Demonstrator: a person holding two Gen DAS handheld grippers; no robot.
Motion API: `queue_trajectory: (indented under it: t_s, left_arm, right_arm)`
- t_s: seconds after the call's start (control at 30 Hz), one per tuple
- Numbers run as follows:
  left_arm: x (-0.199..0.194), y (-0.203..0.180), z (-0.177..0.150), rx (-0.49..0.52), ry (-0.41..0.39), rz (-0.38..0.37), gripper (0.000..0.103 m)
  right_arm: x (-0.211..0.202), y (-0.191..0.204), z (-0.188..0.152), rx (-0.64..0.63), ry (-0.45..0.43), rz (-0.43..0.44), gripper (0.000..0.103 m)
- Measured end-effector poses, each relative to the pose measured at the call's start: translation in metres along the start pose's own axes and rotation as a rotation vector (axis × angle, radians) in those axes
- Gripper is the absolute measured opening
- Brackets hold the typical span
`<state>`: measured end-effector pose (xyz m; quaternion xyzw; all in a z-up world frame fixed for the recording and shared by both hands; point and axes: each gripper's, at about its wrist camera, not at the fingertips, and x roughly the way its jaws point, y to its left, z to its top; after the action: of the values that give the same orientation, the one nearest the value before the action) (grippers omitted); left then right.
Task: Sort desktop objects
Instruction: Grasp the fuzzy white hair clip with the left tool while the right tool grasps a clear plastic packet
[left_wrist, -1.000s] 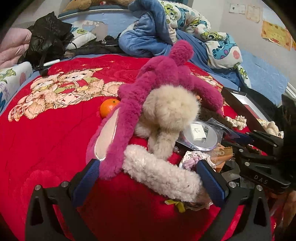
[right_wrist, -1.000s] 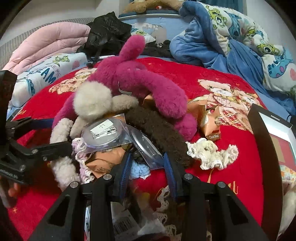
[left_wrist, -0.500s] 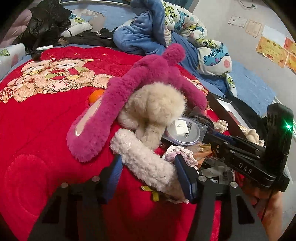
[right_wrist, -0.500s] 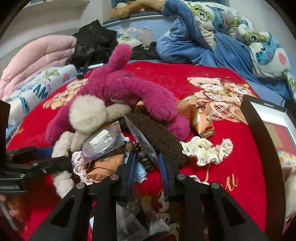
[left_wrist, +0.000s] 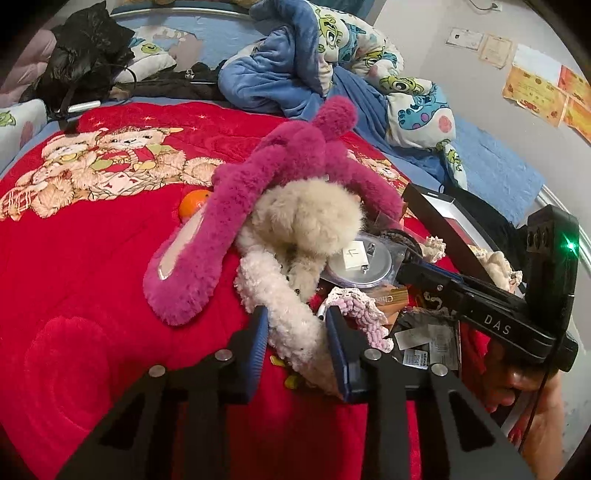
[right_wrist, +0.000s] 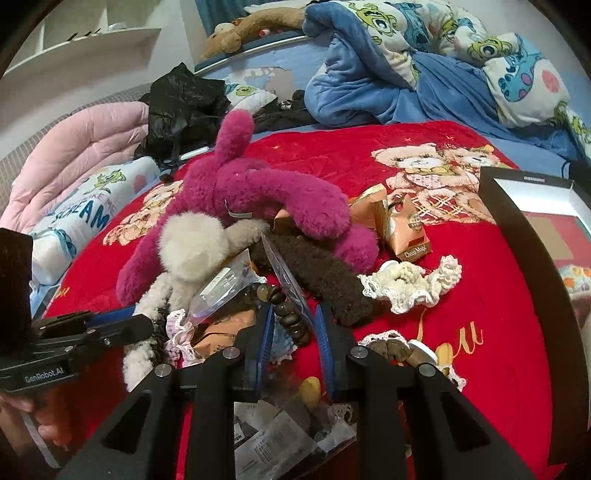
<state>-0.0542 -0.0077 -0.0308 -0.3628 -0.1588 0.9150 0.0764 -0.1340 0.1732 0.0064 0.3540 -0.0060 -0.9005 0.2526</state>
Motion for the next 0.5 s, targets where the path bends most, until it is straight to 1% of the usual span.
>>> queue_trajectory:
  t_s: [0.13, 0.2, 0.27, 0.33, 0.37, 0.5]
  left_arm:
    - [-0.002, 0.003, 0.001, 0.001, 0.000, 0.000, 0.028]
    - [-0.003, 0.003, 0.001, 0.004, 0.000, 0.000, 0.028]
    - [-0.003, 0.004, 0.001, 0.007, 0.002, -0.001, 0.027]
    - [-0.004, 0.004, 0.001, 0.009, 0.002, -0.001, 0.027]
    - [-0.005, 0.004, 0.001, 0.010, 0.002, -0.002, 0.027]
    - [-0.005, 0.004, 0.001, 0.016, 0.004, 0.000, 0.027]
  right_arm:
    - [-0.003, -0.002, 0.001, 0.016, -0.018, 0.012, 0.023]
    - [-0.006, -0.001, 0.002, 0.013, -0.037, 0.012, 0.026]
    - [-0.009, -0.001, 0.003, 0.011, -0.050, 0.023, 0.026]
    - [-0.011, -0.001, 0.004, 0.014, -0.060, 0.030, 0.030]
    - [-0.011, -0.001, 0.005, 0.014, -0.060, 0.029, 0.034]
    - [-0.003, -0.002, 0.004, 0.019, -0.037, 0.005, 0.033]
